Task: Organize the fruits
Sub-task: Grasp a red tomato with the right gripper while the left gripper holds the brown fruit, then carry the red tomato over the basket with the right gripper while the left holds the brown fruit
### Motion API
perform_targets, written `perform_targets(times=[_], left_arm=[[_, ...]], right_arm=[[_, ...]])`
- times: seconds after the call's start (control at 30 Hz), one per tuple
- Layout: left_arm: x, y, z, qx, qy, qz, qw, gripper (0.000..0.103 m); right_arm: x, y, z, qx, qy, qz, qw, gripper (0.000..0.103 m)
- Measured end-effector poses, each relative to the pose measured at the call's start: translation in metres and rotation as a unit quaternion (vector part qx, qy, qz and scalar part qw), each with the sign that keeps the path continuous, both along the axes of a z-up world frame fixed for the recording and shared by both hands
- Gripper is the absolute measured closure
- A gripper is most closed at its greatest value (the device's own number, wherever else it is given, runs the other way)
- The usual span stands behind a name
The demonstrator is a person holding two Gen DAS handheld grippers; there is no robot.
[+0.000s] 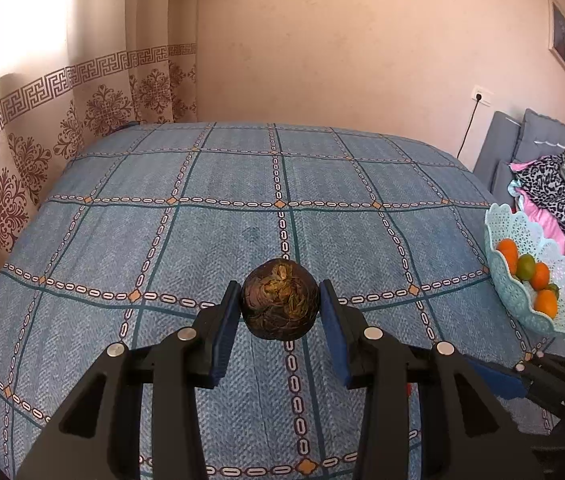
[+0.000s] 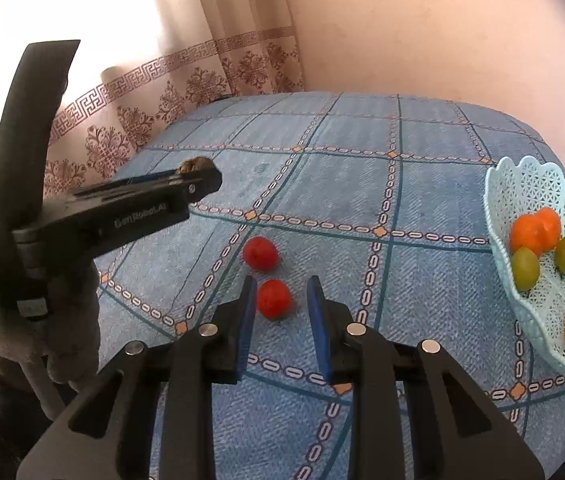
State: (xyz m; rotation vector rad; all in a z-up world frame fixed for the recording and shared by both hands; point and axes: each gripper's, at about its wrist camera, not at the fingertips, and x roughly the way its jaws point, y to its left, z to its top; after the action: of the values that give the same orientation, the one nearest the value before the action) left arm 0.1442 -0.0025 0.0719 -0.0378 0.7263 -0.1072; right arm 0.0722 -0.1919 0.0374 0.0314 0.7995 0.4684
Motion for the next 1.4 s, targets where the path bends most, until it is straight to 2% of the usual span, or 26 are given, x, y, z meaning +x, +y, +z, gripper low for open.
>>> perform_targets(times=[0.27, 0.47, 0.6, 0.97, 1.4], left_arm=[[0.000, 0.001, -0.001, -0.004, 0.001, 0.000, 1.0000, 0.063], [0.001, 0.002, -0.001, -0.006, 0.002, -0.001, 1.0000, 0.063], [0.001, 0.002, -0.002, -0.005, 0.002, -0.002, 1.0000, 0.063], [-0.006, -0.005, 0.005, 0.001, -0.009, -0.007, 0.9999, 0.063], [-0.024, -0.042, 0.023, 0.029, -0.031, -0.035, 0.9985, 0.063]], right_arm=[[0.018, 0.017, -0.023, -0.022, 0.035, 0.009, 0.999, 0.073], [0.027, 0.030, -0.032, -0.037, 0.040, 0.024, 0.998, 0.073], [0.022, 0.038, -0.035, -0.046, 0.039, 0.037, 0.997, 0.078], [0.007, 0.002, -0.007, -0.002, 0.014, -0.002, 1.000, 0.078], [-0.014, -0.062, 0.034, 0.032, -0.037, -0.063, 0.997, 0.078]])
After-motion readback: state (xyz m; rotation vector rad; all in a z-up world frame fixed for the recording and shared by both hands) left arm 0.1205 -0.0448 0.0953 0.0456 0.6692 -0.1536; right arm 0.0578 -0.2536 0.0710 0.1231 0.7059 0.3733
